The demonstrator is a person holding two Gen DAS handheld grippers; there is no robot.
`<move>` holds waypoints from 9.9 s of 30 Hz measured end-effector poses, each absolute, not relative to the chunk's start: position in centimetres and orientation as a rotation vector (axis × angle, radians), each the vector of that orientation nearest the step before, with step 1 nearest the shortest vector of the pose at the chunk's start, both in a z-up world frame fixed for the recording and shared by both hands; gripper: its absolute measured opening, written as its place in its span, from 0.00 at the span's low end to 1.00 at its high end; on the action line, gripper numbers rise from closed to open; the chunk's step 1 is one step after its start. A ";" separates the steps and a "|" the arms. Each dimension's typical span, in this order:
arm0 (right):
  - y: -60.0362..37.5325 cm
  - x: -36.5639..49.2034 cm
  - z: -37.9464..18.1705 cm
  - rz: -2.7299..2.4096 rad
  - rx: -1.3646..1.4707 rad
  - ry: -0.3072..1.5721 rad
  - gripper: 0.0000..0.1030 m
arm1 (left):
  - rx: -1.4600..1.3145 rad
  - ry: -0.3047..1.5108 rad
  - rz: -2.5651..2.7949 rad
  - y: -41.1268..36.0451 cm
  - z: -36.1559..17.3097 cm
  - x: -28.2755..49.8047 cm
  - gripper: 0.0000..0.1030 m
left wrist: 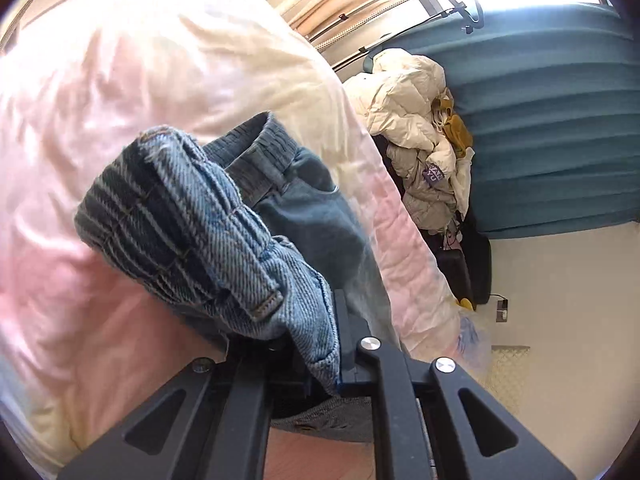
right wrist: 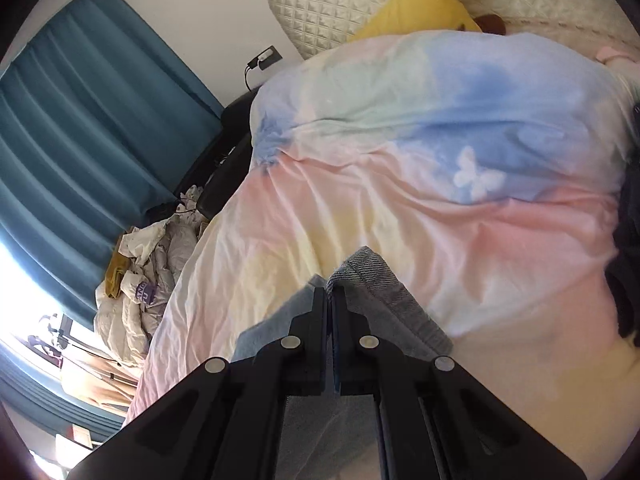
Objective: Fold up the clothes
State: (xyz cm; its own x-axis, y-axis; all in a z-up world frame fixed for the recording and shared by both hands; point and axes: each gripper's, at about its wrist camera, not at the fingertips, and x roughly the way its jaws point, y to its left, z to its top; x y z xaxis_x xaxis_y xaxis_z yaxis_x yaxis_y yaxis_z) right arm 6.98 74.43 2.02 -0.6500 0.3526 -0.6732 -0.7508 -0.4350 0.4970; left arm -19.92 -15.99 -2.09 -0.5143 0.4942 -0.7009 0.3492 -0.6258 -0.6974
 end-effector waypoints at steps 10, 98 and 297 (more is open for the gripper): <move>78.5 -6.3 -5.3 2.046 -0.856 0.959 0.00 | -1.717 -1.124 2.437 -10.3 -7.1 -34.7 0.07; 28.6 -5.9 -11.7 2.519 -1.574 1.902 0.01 | -1.331 -1.757 2.319 -18.4 -15.4 -14.3 0.48; 22.6 -9.9 -12.2 2.909 -1.368 0.267 0.13 | -1.296 -0.358 2.394 5.1 -8.9 -16.5 0.50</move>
